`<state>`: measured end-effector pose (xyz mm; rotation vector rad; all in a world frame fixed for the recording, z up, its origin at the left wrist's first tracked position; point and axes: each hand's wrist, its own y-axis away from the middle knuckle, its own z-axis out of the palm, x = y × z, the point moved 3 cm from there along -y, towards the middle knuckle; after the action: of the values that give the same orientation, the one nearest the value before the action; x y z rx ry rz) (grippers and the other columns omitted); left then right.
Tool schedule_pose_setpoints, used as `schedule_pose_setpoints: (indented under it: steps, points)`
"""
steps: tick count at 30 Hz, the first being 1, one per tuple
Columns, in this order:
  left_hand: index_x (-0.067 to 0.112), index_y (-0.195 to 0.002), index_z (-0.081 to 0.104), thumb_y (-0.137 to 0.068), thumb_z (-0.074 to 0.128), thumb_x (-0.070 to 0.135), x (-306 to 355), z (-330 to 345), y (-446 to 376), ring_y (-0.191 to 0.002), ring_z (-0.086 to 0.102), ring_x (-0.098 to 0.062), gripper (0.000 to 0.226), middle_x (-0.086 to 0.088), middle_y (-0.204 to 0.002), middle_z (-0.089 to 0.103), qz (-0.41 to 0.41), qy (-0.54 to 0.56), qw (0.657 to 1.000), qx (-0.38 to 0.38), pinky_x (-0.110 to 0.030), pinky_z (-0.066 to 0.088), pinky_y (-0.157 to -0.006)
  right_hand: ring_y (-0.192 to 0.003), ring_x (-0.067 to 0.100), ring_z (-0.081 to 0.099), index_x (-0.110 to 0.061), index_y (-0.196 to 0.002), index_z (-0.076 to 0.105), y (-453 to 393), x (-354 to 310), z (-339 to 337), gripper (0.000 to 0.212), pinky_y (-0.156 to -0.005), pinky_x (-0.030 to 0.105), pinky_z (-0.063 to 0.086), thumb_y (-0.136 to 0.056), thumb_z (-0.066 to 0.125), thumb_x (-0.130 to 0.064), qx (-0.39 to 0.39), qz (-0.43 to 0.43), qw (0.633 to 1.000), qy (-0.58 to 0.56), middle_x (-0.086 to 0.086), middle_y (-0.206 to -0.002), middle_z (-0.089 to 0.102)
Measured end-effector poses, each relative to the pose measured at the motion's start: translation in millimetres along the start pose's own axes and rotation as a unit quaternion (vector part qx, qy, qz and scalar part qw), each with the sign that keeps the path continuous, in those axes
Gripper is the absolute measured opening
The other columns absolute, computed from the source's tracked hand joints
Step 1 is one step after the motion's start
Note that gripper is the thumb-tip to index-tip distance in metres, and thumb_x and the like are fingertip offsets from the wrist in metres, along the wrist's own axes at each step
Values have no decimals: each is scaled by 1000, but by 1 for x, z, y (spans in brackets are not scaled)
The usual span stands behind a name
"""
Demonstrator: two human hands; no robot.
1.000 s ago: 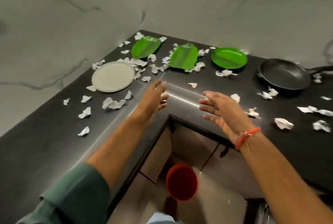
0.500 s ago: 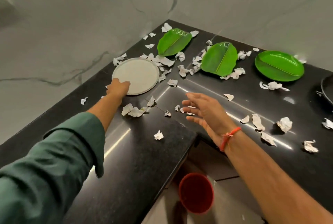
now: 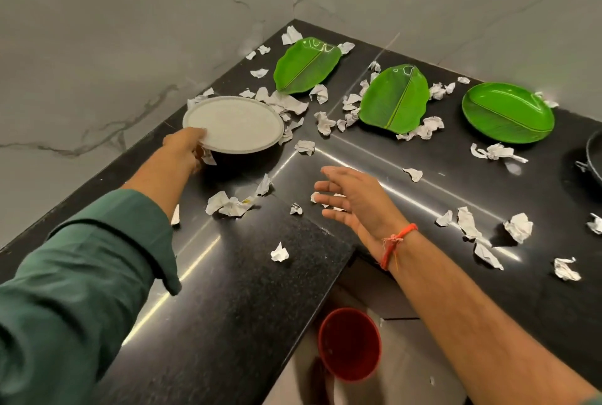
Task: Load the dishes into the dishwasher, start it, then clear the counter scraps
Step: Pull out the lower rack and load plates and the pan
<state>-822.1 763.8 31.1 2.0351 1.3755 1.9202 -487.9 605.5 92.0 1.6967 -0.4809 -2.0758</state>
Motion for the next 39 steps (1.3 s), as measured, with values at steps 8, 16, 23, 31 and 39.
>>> schedule_pose_setpoints:
  steps: [8,16,23,31,39]
  points:
    - [17,-113,61,-97,60,25,11,-5,109,-80,58,-12,18,2,-90,62,118,90,985,-86,-27,50,-62,-98,21,68,-23,-109,66,19,-8,-22,17,-89,38,54,-98,62,-34,20,-23,999,-23,15,-126,66]
    - [15,-113,68,-101,55,42,-69,46,268,-90,75,-19,32,-3,-100,79,57,19,957,-284,-37,59,-79,-109,26,70,-21,-134,58,87,4,-90,51,-88,43,58,-92,65,-49,137,-115,973,-146,5,-120,72]
    - [16,-119,69,-101,53,44,-156,117,418,-93,73,-25,37,-5,-99,78,78,-148,882,-441,-45,58,-84,-107,30,71,-17,-127,64,232,78,-221,27,-91,51,58,-104,53,-24,309,-156,911,-222,9,-117,73]
    - [31,-119,71,-105,47,39,-255,172,605,-106,71,-22,29,2,-111,76,176,-224,753,-594,-42,57,-88,-115,33,65,-11,-129,63,417,202,-315,28,-99,51,54,-103,52,-12,508,-179,805,-248,12,-122,70]
    - [25,-121,72,-103,53,26,-413,179,756,-103,72,-23,26,-2,-113,75,145,-309,661,-668,-36,62,-78,-112,31,66,-31,-132,61,583,328,-345,38,-93,50,56,-101,52,-11,633,-172,650,-383,6,-128,67]
